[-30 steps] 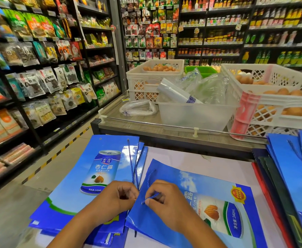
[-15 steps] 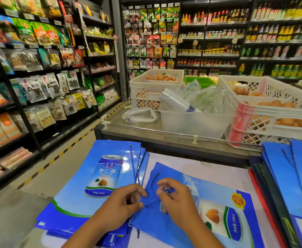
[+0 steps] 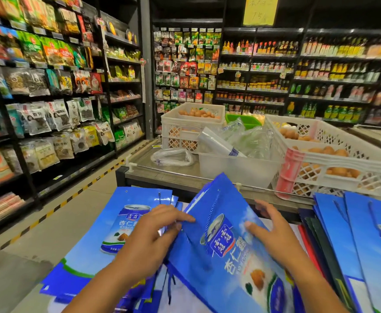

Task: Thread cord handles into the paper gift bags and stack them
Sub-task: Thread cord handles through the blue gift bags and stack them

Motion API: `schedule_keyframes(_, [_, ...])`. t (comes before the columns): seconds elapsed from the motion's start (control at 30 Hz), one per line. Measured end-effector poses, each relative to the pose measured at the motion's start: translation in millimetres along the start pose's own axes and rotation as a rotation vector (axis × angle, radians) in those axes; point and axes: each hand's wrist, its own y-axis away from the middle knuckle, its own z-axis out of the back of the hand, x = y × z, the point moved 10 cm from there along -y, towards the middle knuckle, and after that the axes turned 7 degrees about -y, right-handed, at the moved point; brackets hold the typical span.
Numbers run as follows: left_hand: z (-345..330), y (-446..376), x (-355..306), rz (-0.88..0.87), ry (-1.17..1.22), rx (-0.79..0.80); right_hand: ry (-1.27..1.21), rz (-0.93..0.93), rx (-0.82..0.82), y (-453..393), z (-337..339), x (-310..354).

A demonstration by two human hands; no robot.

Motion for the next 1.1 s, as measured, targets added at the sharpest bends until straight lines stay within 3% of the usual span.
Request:
schedule_keyframes(0.17, [47.5,-16.4,-33.8,-0.131,-0.008,-0.164,-0.135,-0.182,0.252,22.2,0.4,7.0])
schedule_keyframes(0.33, [55.0,-22.4,-47.2,-0.179,-0.023,-0.145,-0.357,-0.281,0.334,59.1,-21.4,3.1])
schedule_keyframes(0.53, [64.0,-18.7,-65.9,-0.214,-0.081,-0.209,-0.617,-0.118,0.099,79.9,-7.5,29.1])
schedule_keyframes(0.67, [73.1,-14.8,-42.1,-0.021,-0.052,-0.295,-0.574,0.023,0.008,94.2,12.9,58.9])
schedule_keyframes(0.77, [51.4,-0.9,-11.1,0.2,0.334,-0.253,-0.555,0.103,-0.133,101.1,33.1,75.6])
schedule_keyframes(0.83, [18.0,12.6,8.1,0.379,0.455,-0.154,-0.559,0.142,-0.245,105.4,45.6,80.4])
schedule_keyframes(0.93, [-28.1,35.3,18.8,0.511,0.397,-0.022,-0.55,0.175,-0.345,111.9,54.9,86.7])
schedule_keyframes(1.1, [-47.3,40.4,10.9,0.505,0.309,-0.125,-0.451,0.113,-0.33,117.5,57.5,82.2])
